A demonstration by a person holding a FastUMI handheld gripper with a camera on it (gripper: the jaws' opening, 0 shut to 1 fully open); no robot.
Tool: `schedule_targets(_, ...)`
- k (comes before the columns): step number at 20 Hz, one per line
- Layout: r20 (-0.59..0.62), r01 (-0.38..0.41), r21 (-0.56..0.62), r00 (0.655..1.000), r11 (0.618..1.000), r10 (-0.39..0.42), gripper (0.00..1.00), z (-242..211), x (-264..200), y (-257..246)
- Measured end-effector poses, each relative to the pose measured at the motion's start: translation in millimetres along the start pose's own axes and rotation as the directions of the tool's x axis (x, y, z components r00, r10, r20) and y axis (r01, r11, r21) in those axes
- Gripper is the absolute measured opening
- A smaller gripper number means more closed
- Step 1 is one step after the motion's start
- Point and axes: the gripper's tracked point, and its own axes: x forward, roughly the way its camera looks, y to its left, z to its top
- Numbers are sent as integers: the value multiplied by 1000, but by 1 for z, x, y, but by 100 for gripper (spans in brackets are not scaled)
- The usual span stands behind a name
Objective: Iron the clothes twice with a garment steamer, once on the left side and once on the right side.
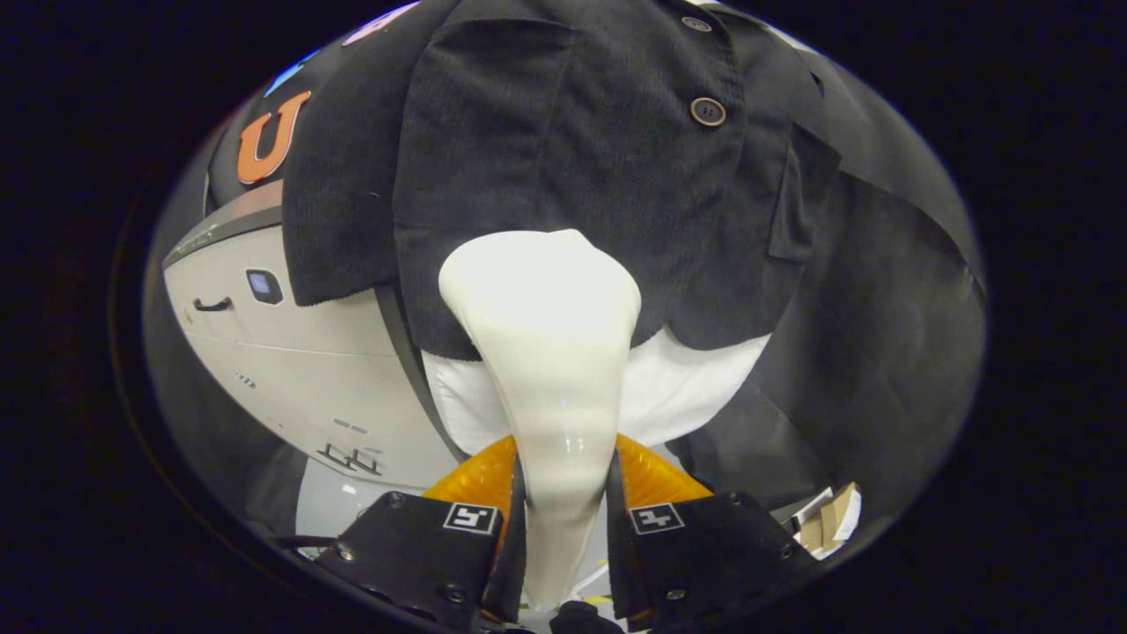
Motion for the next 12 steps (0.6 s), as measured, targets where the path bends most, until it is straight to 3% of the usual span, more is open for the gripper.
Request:
schedule_targets(6,86,1,97,996,995,-9,41,19,-48,-30)
schedule_targets(12,212,3,198,976,980,-45,41,71,-121,-112)
